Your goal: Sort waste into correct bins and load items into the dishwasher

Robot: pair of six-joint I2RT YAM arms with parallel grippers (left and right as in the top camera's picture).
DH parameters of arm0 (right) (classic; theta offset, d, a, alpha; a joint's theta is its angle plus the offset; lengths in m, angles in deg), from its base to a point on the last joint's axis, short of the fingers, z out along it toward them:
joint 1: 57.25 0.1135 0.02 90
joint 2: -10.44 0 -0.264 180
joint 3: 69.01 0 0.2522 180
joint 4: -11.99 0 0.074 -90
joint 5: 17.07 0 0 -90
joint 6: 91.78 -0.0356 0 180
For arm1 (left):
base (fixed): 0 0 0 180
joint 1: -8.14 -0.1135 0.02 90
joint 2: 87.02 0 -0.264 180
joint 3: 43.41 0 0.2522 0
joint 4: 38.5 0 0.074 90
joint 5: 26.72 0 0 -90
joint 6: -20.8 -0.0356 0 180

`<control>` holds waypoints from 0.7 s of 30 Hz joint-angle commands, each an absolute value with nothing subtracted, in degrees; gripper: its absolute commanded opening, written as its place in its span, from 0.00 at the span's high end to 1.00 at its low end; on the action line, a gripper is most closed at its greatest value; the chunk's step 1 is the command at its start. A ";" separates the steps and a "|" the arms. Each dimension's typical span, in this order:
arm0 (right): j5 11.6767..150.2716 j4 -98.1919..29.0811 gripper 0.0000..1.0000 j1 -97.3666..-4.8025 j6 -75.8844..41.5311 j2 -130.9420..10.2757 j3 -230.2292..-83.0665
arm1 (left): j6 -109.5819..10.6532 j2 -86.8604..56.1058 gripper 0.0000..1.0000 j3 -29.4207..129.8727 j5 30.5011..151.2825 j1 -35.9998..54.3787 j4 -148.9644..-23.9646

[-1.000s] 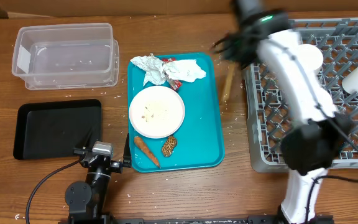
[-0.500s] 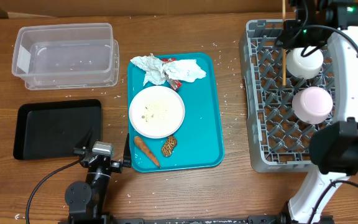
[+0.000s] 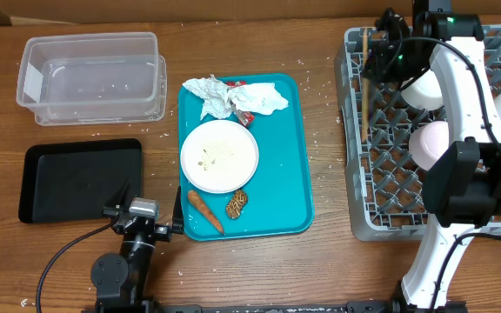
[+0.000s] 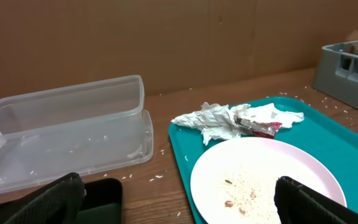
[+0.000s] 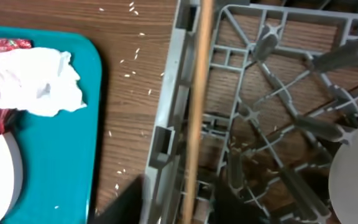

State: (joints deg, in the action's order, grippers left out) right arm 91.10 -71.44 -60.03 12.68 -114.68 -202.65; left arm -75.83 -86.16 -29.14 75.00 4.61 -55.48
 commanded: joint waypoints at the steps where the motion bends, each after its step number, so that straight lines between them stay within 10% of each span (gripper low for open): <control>1: 92.31 -71.46 0.43 -59.82 11.48 -114.72 -202.73 | -76.80 -86.40 0.00 -29.38 74.70 4.09 -55.48; 21: 110.71 -93.62 0.00 -54.88 3.74 -111.84 -226.73 | -76.80 -86.40 0.00 -29.38 74.70 4.09 -55.48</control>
State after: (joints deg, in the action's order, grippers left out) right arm 101.09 -93.75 -56.76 4.20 -113.30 -225.36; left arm -75.83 -86.16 -29.14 75.00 4.61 -55.46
